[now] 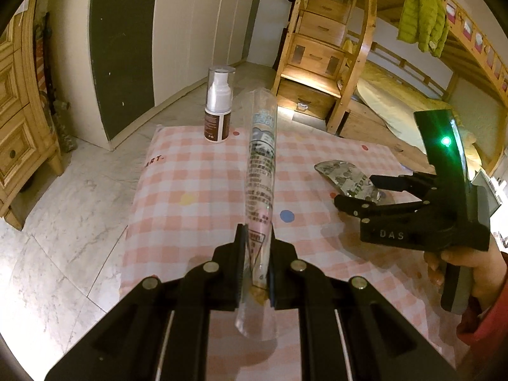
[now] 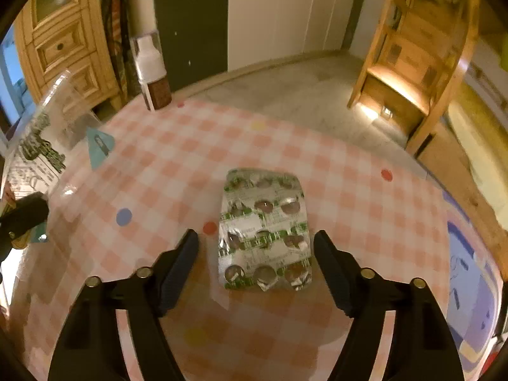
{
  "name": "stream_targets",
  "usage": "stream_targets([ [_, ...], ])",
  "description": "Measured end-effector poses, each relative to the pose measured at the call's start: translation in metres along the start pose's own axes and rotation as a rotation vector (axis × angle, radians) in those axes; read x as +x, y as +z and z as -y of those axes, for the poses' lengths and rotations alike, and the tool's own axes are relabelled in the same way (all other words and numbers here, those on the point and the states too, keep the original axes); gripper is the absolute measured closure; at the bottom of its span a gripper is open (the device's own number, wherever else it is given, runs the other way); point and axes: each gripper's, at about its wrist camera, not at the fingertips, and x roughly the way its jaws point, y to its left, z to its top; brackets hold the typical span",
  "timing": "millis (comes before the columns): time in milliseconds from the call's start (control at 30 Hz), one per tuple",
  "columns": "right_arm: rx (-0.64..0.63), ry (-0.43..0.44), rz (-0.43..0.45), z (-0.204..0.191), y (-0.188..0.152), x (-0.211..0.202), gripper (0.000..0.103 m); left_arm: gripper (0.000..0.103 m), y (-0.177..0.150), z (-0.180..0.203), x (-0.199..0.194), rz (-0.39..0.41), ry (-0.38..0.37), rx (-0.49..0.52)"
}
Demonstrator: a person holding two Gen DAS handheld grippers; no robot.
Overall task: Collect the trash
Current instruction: 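Grasp the silver blister pack with the right tool while the left tool holds the tube, then carry the tube and blister pack over the pink bag and open both tools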
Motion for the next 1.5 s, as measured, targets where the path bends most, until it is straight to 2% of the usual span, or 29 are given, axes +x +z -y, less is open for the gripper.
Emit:
stream_targets([
  [133, 0.027, -0.027, 0.024, 0.001, -0.003, -0.017, 0.047, 0.093, 0.000, -0.001, 0.001, -0.002, -0.006, -0.004],
  [333, 0.113, 0.047, 0.106, 0.002, -0.032, -0.087, 0.047, 0.093, -0.004, 0.009, -0.004, 0.021, -0.056, 0.022],
  [467, 0.182, 0.065, 0.116, 0.006, -0.074, -0.124, 0.047, 0.093, -0.015, 0.033, -0.017, 0.049, -0.122, 0.074],
  [567, 0.229, 0.030, 0.132, 0.012, -0.112, -0.150, 0.047, 0.093, -0.033, 0.056, -0.031, 0.069, -0.174, 0.116],
  [700, 0.307, -0.017, 0.116, 0.034, -0.157, -0.175, 0.047, 0.093, -0.058, 0.080, -0.046, 0.038, -0.284, 0.079],
  [867, 0.401, -0.033, 0.124, 0.063, -0.192, -0.199, 0.047, 0.093, -0.082, 0.123, -0.059, -0.017, -0.332, 0.111],
  [1067, 0.488, -0.036, 0.152, 0.085, -0.229, -0.218, 0.047, 0.093, -0.099, 0.190, -0.071, -0.061, -0.369, 0.238],
  [1233, 0.576, -0.049, 0.164, 0.113, -0.264, -0.227, 0.047, 0.093, -0.109, 0.242, -0.065, -0.107, -0.395, 0.335],
  [1500, 0.760, -0.170, 0.146, 0.180, -0.339, -0.241, 0.047, 0.092, -0.114, 0.327, -0.040, -0.164, -0.457, 0.480],
])
